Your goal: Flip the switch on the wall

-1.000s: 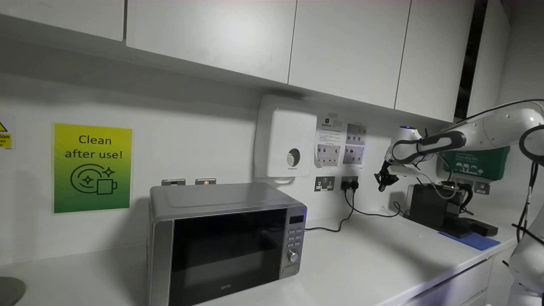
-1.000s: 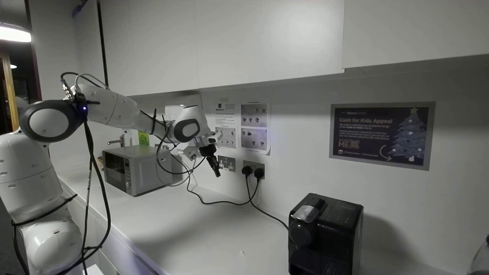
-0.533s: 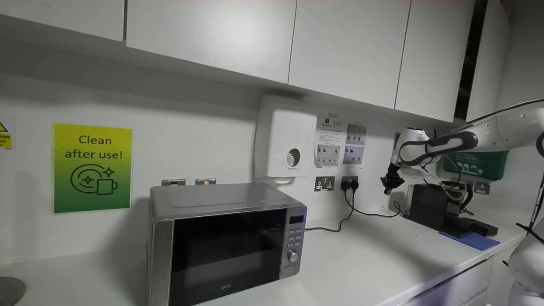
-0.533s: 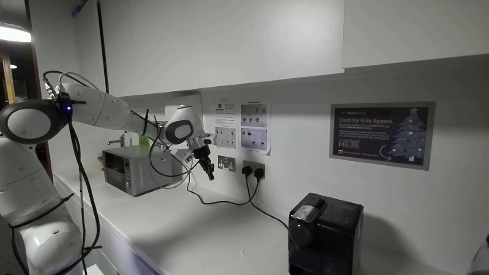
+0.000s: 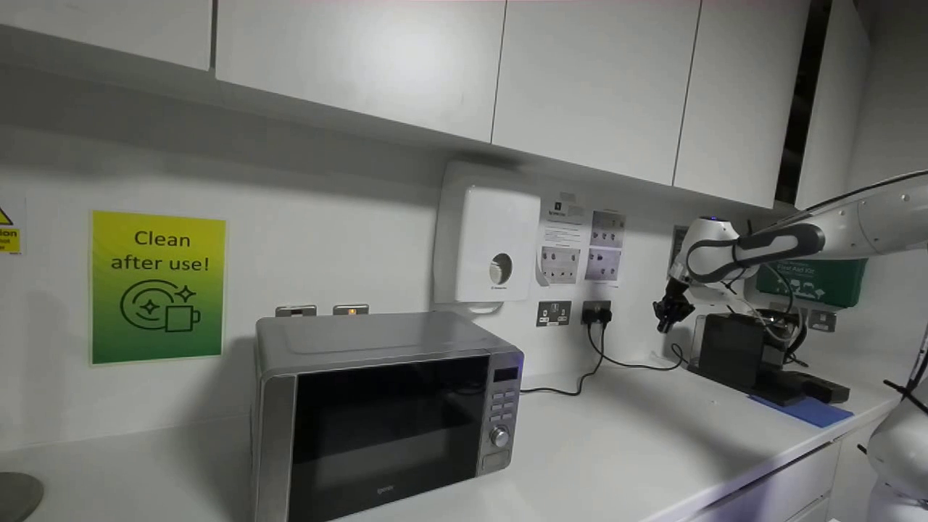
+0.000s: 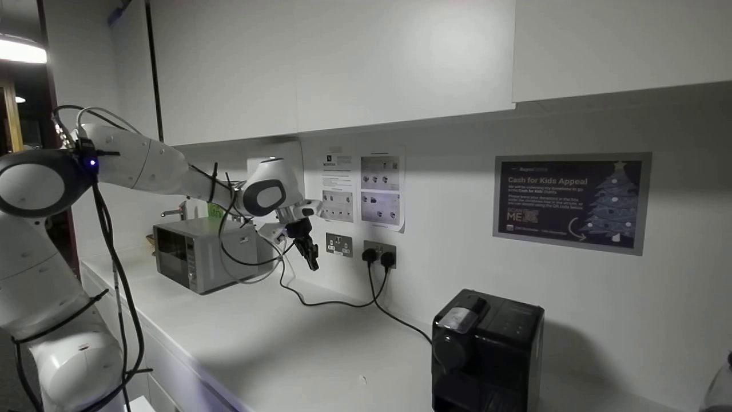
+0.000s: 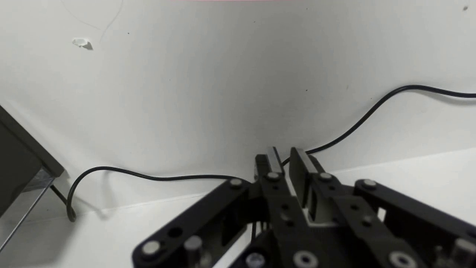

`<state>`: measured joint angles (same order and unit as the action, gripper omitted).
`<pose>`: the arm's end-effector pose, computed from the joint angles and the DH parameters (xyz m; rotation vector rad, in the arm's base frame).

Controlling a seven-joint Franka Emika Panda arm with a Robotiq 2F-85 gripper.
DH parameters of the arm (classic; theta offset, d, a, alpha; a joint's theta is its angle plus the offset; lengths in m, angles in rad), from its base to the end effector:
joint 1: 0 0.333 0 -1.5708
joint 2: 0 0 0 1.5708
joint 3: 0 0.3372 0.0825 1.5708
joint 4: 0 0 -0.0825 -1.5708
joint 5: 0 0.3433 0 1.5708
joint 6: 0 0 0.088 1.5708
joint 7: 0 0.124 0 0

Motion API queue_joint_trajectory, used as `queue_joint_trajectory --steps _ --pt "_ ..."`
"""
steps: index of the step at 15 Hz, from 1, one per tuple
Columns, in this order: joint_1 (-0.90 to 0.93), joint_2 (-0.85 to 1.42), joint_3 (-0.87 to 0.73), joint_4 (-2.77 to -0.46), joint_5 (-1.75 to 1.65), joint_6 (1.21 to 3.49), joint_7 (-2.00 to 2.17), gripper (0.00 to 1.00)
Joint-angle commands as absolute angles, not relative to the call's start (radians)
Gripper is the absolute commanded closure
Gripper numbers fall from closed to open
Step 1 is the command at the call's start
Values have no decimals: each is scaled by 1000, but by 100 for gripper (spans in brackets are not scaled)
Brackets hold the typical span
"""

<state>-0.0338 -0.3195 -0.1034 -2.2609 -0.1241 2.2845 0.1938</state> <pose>0.4419 -0.0701 0.5437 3.0055 -0.4026 0.5271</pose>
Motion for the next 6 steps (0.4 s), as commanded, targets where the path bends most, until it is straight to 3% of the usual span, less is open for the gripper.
queue_joint_trajectory --steps 1,6 --pt "-62 -319 -78 -2260 -112 2284 185 77" --pt "-64 -319 -78 -2260 -112 2284 185 73"
